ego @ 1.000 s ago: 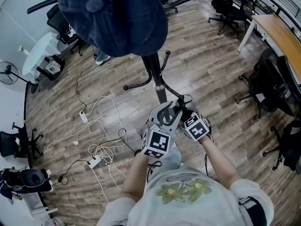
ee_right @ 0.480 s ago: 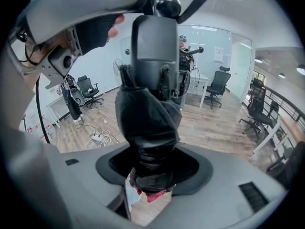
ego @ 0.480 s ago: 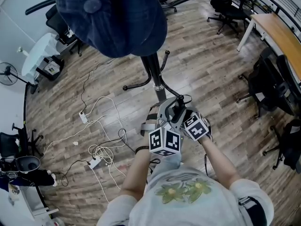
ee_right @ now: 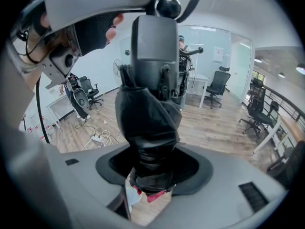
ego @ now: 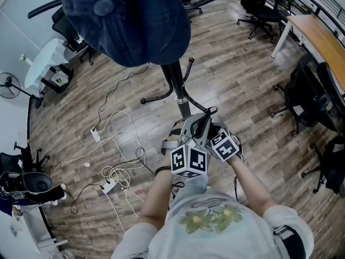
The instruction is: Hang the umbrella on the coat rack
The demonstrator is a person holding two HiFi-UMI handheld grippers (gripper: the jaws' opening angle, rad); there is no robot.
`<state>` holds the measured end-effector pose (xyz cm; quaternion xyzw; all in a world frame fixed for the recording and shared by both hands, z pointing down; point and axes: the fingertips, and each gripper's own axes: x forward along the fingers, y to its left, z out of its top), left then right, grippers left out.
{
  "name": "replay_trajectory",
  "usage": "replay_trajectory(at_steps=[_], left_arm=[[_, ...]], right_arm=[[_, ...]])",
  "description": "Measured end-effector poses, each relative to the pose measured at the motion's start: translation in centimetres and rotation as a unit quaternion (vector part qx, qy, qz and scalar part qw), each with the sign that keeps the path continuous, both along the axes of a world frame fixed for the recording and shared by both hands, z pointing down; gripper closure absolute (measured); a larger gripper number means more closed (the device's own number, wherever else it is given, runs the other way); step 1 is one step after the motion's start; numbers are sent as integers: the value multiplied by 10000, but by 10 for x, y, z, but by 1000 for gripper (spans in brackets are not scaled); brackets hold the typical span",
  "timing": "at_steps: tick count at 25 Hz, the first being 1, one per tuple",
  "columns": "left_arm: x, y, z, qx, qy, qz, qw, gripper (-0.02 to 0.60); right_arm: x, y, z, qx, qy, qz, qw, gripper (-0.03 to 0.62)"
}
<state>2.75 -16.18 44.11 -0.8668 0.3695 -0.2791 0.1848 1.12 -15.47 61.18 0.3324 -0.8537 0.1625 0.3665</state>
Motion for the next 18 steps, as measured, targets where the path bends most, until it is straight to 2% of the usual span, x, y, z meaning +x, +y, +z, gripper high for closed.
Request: replay_trajectory(at_steps=[6, 8, 11, 18], left_arm=[[-3, 3, 7, -61, 123, -114, 9998, 568], [-3, 2, 7, -274, 427, -201, 9985, 568], [-11, -3, 6, -653, 995, -403, 9921, 568], [-21, -9, 15, -736, 1028, -613, 9901, 568]], right_arm=[[2, 6, 11, -39, -25, 69, 10000, 370], [1, 5, 7, -3, -82, 41, 10000, 370], [-1, 4, 2, -15, -129, 38, 9999, 370], [-4, 2, 4, -41, -171, 31, 9998, 370]])
